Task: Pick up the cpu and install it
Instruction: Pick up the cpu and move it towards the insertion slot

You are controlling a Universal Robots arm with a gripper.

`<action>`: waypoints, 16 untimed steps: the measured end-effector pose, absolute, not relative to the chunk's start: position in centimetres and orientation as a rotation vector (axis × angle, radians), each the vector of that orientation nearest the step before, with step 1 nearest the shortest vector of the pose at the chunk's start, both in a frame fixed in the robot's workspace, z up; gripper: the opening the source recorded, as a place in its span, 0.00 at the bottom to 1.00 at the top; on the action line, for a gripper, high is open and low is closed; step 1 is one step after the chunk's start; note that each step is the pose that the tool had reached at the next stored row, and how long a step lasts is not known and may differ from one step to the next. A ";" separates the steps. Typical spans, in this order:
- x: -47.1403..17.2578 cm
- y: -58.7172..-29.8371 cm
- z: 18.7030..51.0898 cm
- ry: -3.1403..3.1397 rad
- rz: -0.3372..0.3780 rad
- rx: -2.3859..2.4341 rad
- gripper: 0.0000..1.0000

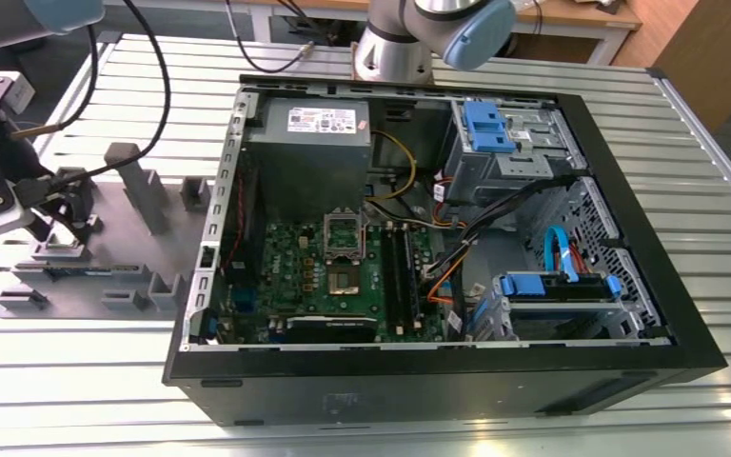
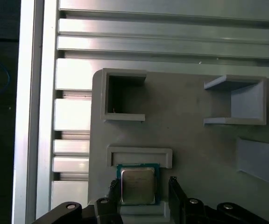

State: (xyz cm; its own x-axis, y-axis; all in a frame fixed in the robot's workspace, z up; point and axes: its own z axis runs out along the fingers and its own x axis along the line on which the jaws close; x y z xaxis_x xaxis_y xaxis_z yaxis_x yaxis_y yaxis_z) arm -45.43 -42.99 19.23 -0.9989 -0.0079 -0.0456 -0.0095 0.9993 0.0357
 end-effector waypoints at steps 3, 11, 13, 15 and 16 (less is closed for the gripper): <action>-45.4 -43.0 19.2 3.096 0.058 -0.013 0.53; -45.4 -42.9 19.1 3.095 0.059 -0.013 0.54; -45.4 -42.9 19.1 3.095 0.059 -0.013 0.60; -45.4 -42.8 19.1 3.095 0.059 -0.013 0.60; -45.4 -42.7 19.1 3.095 0.059 -0.013 0.60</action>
